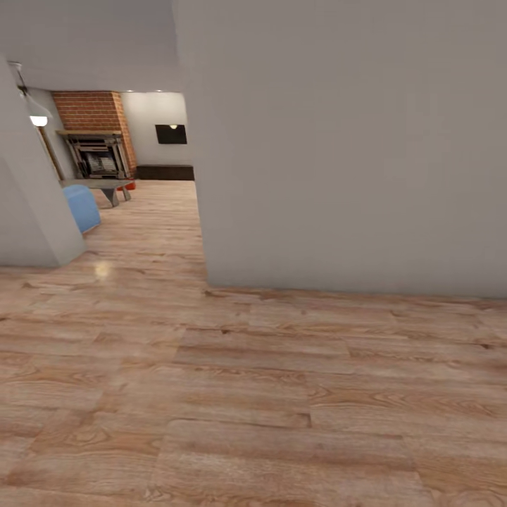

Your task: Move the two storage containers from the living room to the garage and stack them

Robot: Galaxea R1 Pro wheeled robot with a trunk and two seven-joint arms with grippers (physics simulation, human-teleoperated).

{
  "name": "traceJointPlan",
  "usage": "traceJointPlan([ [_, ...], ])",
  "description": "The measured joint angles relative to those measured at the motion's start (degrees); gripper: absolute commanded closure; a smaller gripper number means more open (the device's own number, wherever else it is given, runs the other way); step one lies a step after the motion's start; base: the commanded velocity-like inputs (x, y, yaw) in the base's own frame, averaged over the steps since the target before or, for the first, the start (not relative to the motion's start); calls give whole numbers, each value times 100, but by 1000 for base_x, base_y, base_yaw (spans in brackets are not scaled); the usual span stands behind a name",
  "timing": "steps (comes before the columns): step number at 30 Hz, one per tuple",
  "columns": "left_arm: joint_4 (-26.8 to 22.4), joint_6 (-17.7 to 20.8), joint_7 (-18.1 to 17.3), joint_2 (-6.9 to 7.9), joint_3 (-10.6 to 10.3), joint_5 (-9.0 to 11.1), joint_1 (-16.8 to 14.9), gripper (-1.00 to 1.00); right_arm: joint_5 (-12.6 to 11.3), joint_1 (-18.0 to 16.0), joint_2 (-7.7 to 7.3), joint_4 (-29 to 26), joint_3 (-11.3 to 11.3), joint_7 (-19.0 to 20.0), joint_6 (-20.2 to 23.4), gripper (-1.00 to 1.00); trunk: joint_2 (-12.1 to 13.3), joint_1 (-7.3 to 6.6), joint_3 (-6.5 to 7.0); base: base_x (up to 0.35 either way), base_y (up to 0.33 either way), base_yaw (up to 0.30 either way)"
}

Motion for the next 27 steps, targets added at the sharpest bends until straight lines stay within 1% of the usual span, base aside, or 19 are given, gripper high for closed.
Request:
traceJointPlan([
  [19, 0, -1, 0, 0, 0, 1, 0, -100, -9, 0, 2, 0, 0, 0, 0, -100, 0, 0, 0, 321, 0, 0],
  [22, 0, -3, 0, 0, 0, 1, 1, -100, -9, 0, -3, 0, 0, 0, 1, -100, 0, 0, 0, 321, 0, 119],
  [27, 0, -10, 0, 7, 1, 6, 0, -100, -9, -1, 0, 0, 1, 0, 1, -100, 0, 0, 0, 321, 0, 232],
])
